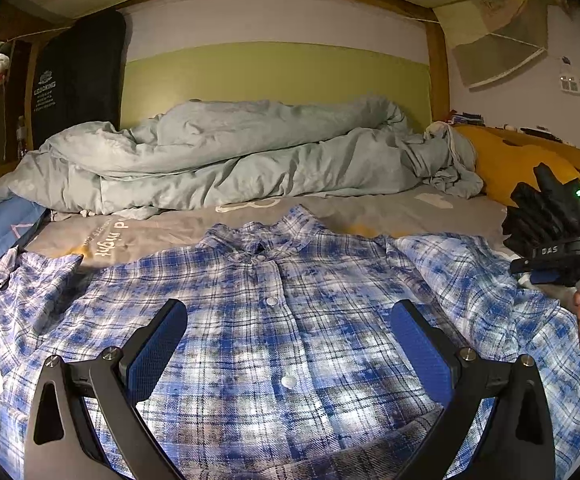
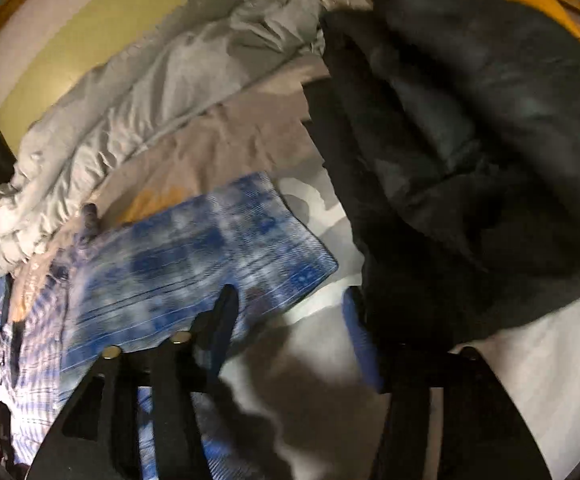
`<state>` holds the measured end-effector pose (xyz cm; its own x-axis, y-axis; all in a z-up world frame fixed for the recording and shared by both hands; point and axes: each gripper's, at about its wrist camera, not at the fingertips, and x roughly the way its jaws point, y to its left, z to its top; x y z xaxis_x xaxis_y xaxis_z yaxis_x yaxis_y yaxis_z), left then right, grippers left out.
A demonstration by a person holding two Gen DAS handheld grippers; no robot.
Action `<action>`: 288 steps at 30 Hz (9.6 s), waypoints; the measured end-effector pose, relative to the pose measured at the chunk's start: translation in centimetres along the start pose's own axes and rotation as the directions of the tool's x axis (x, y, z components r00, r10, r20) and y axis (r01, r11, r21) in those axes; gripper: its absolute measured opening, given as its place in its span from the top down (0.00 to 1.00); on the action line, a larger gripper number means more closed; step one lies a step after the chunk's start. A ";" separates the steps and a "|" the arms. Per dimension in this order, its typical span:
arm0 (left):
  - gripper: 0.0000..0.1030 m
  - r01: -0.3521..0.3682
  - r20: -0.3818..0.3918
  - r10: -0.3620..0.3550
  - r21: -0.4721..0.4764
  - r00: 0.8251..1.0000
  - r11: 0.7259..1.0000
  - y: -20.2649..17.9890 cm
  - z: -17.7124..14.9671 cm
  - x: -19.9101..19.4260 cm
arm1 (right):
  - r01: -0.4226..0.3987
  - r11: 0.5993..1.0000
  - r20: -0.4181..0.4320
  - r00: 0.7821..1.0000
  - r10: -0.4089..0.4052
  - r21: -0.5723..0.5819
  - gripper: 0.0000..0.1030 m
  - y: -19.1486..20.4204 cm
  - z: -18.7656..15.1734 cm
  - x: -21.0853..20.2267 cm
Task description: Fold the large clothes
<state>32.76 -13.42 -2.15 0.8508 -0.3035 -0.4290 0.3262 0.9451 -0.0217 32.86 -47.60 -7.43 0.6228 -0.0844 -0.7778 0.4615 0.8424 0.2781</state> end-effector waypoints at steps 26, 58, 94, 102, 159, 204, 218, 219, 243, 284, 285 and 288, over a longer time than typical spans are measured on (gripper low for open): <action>0.00 -0.010 0.044 0.014 -0.070 0.999 0.998 1.6 0.6 -1.3 | -0.450 0.758 -0.262 0.893 0.366 -0.472 0.85 15.5 -10.3 -4.1; 0.88 0.328 -0.306 -0.239 0.284 0.922 0.901 -12.1 0.6 5.4 | -0.146 0.971 0.123 0.978 0.171 -0.191 0.49 0.6 -4.7 -13.6; 0.46 -0.095 -0.457 0.000 -0.185 0.890 0.978 17.2 -2.3 5.3 | -0.069 0.927 -0.059 0.997 0.050 -0.370 0.30 11.6 -0.9 -2.1; 0.53 -0.015 -0.411 -0.117 -0.305 0.904 0.952 19.6 -2.7 8.4 | -0.031 0.935 -0.143 0.989 -0.022 -0.354 0.60 11.4 0.4 5.3; 0.00 -0.156 0.136 0.162 -0.053 0.977 0.986 14.1 3.4 -18.8 | 0.040 0.900 0.349 0.928 0.128 -0.435 0.00 17.4 -10.4 -20.9; 0.14 -0.374 -0.402 0.222 -0.355 0.889 0.857 44.4 -1.3 1.6 | 0.030 0.885 0.119 0.993 0.029 -0.465 0.00 16.3 -11.0 -9.2; 0.96 -0.266 -0.293 0.158 -0.377 0.943 0.887 44.0 -2.0 1.5 | 0.022 0.872 0.093 0.995 0.027 -0.489 0.00 16.7 -11.6 -8.7; 0.96 -0.252 -0.272 0.155 -0.370 0.950 0.894 43.3 -1.1 1.0 | 0.019 0.875 0.091 0.995 0.029 -0.484 0.00 16.6 -11.6 -8.7; 0.61 0.100 -0.241 -0.109 -0.051 0.964 0.994 12.7 -0.2 -0.7 | -0.075 0.901 0.075 0.990 0.118 -0.427 0.00 14.5 -10.4 -11.6; 0.93 -0.094 -0.164 0.055 -0.237 0.985 0.967 28.5 -1.1 -6.2 | -0.097 0.911 0.045 0.991 0.125 -0.401 0.00 14.6 -10.9 -11.4; 0.93 -0.071 -0.146 0.041 -0.213 0.989 0.974 27.2 0.0 -6.5 | -0.099 0.911 0.049 0.990 0.129 -0.400 0.00 14.6 -10.7 -11.6; 0.93 0.046 -0.085 -0.061 -0.177 0.994 0.983 22.5 3.2 -7.1 | -0.099 0.915 0.064 0.989 0.134 -0.391 0.00 14.1 -10.4 -12.1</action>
<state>35.36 9.60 3.34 0.7909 -0.3495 -0.5022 0.2863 0.9368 -0.2011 25.28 -29.15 0.10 0.7183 -0.0042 -0.6958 0.1135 0.9873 0.1112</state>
